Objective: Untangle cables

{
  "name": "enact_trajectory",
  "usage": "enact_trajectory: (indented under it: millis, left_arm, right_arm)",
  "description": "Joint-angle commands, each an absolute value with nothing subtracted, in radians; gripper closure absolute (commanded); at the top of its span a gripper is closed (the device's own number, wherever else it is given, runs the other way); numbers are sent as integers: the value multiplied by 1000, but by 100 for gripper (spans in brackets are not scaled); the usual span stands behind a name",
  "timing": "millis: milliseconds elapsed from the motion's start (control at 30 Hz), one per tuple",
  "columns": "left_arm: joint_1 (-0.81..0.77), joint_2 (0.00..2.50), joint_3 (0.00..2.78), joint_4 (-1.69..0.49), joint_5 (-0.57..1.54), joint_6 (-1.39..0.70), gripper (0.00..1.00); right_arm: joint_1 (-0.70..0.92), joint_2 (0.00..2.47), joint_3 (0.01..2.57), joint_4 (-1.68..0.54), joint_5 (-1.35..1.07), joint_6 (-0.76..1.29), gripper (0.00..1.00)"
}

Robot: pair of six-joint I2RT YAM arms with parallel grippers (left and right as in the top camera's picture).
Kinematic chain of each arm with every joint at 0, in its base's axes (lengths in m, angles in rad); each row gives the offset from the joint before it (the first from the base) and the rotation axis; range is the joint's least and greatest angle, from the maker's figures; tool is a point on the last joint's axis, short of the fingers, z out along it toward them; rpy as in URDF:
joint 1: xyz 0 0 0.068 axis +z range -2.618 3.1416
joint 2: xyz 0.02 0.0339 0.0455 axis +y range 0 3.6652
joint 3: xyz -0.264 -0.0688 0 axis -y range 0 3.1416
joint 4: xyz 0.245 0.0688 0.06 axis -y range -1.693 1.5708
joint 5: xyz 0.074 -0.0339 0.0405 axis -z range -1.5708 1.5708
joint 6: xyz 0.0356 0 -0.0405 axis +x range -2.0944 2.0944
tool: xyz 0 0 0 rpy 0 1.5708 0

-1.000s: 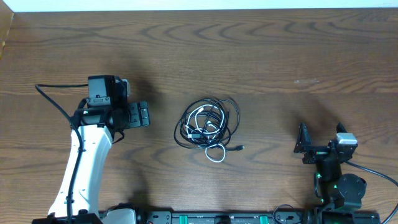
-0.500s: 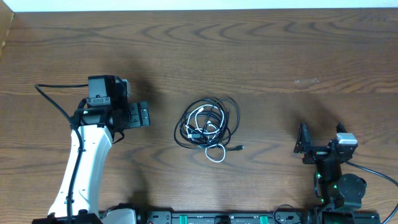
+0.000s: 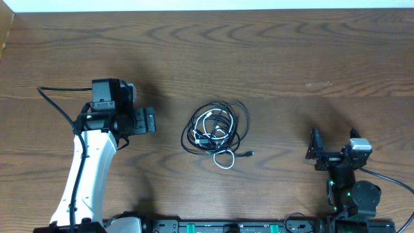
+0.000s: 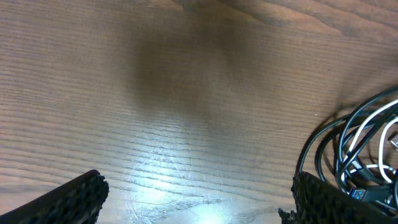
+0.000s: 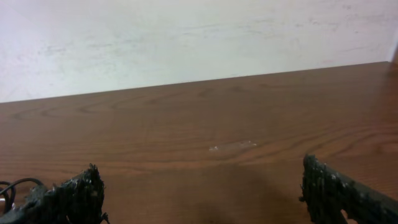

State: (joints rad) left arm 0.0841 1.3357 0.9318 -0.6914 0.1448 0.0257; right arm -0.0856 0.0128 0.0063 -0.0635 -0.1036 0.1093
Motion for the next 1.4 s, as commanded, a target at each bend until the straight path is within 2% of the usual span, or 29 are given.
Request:
enact_trajectory:
  millis: [0, 400, 1367]
  left_arm:
    - [88, 1346, 960, -694, 146, 41, 5]
    - [88, 1346, 973, -698, 151, 32, 5]
    - [88, 1346, 1241, -852, 195, 34, 4]
  right_arm:
    - [-91, 7, 6, -68, -99, 96, 1]
    - [-91, 7, 6, -68, -99, 96, 1]
    - [-91, 7, 6, -68, -99, 96, 1]
